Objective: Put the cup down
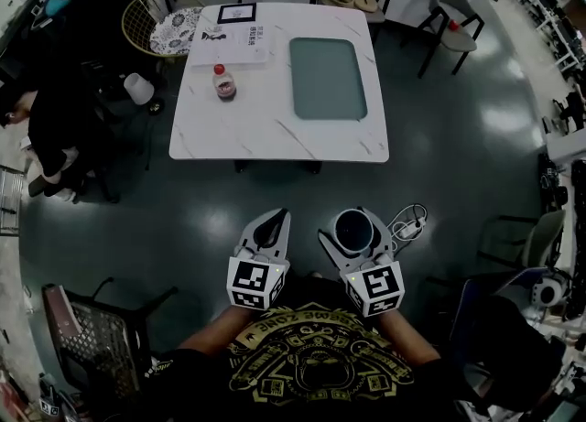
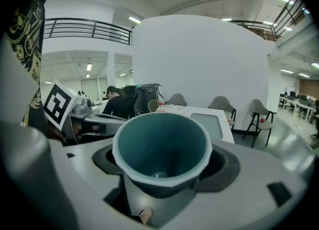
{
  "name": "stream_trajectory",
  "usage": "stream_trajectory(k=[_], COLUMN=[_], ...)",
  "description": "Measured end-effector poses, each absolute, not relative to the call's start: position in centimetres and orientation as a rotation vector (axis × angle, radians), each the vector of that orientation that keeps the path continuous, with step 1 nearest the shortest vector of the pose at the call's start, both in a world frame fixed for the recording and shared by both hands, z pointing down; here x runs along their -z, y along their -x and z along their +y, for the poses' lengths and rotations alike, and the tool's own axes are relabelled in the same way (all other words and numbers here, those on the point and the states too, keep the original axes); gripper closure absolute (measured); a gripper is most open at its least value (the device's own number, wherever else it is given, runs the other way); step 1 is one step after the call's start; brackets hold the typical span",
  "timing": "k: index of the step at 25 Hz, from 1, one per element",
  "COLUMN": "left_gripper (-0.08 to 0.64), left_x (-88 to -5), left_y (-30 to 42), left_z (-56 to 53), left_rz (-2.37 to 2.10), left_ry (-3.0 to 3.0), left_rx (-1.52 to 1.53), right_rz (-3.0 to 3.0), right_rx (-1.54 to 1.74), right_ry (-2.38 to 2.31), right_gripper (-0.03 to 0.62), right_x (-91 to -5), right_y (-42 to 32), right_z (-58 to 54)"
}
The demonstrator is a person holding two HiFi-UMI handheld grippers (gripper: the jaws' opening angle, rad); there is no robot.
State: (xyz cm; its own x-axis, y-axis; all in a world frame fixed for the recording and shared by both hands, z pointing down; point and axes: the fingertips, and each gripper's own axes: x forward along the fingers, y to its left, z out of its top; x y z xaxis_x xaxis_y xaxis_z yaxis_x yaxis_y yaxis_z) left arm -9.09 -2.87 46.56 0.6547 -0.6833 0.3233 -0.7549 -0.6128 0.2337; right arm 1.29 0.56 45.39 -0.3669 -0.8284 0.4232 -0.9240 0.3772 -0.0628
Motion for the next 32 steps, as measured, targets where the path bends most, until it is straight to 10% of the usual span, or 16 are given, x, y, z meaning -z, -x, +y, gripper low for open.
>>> stream_trajectory(k=[32], left_gripper=[0.549], left_x=[-46.1], left_y=[16.1], left_z=[-13.0], left_rz=[-1.335], left_ry=[-2.482], left_rx=[-0.27], right_rz=[-2.383], right_rx=[-0.389], right_ry=[-1.49], right_gripper=[0.216], right_x=[-45.1], right_y=[2.4], right_z=[-11.2])
